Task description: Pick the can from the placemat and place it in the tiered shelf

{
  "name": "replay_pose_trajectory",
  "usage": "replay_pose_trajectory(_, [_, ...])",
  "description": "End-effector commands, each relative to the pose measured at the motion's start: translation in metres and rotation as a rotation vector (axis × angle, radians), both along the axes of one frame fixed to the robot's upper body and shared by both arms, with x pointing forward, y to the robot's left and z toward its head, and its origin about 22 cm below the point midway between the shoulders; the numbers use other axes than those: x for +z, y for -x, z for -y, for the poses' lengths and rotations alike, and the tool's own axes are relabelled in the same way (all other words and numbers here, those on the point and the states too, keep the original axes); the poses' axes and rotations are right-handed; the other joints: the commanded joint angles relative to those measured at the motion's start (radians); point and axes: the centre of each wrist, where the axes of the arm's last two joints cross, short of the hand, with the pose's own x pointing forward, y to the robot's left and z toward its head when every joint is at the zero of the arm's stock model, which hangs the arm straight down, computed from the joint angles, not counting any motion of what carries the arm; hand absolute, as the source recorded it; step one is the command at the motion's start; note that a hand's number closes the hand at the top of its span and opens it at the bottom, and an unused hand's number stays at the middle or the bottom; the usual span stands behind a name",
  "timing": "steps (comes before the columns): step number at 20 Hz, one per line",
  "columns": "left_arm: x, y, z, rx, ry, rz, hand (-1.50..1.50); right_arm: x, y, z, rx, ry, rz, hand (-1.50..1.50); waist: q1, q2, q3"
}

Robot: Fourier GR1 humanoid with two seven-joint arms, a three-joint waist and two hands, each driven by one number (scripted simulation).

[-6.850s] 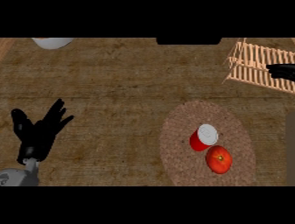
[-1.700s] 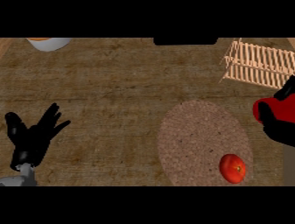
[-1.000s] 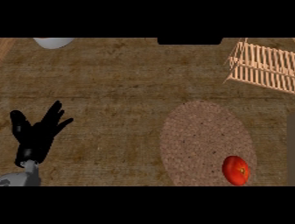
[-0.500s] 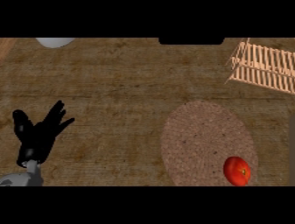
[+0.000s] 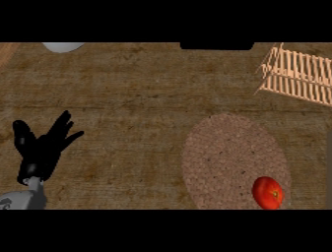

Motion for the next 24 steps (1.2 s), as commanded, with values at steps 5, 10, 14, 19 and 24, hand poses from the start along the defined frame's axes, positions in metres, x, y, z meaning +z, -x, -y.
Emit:
replay_pose_trajectory(5, [-0.019,0.011,-0.005,0.009,0.003,-0.058,0.00,-0.029,-0.029,0.021,-0.007,-0.003,0.000,1.50,-0.003,0.003,-0.004])
replay_pose_trajectory(10, [-0.005,-0.004,0.023,0.004,0.004,-0.042,0.00,-0.048,-0.053,0.016,-0.019,0.052,0.004,1.50,0.006,0.006,-0.004])
replay_pose_trajectory(14, [-0.016,0.014,0.012,0.002,0.003,-0.059,0.00,-0.045,-0.048,0.033,0.010,0.036,0.051,1.50,0.004,0.004,-0.004])
replay_pose_trajectory(19, [-0.011,0.004,0.010,-0.001,0.002,-0.022,0.00,-0.043,-0.050,0.040,0.041,0.025,0.064,1.50,0.001,0.004,-0.004])
replay_pose_trajectory(24, [0.005,-0.005,0.003,-0.018,0.004,-0.052,0.00,-0.051,-0.056,0.037,0.026,0.130,-0.020,1.50,0.000,0.003,-0.004])
